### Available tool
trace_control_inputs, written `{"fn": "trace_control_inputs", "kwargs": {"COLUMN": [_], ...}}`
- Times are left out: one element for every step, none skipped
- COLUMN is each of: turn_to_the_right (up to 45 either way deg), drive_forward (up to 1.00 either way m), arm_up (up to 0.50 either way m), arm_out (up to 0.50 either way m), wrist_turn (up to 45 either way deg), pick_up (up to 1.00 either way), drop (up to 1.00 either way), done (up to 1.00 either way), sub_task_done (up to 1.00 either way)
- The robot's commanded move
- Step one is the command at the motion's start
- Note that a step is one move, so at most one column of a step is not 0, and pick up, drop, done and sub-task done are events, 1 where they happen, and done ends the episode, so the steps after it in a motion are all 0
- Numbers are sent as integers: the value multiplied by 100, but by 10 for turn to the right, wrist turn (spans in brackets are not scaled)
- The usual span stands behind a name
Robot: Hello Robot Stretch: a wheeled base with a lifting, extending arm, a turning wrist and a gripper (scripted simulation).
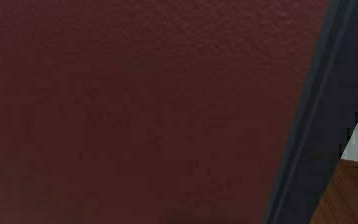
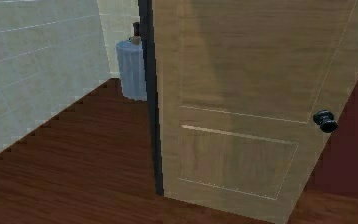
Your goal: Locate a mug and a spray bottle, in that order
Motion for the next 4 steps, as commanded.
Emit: {"fn": "trace_control_inputs", "kwargs": {"turn_to_the_right": [-450, -450, -450, -450], "drive_forward": [0, 0, 0, 0], "arm_up": [0, 0, 0, 0], "arm_out": [0, 0, 0, 0], "wrist_turn": [0, 0, 0, 0], "pick_up": [0, 0, 0, 0], "drop": [0, 0, 0, 0], "done": [0, 0, 0, 0], "sub_task_done": [0, 0, 0, 0]}}
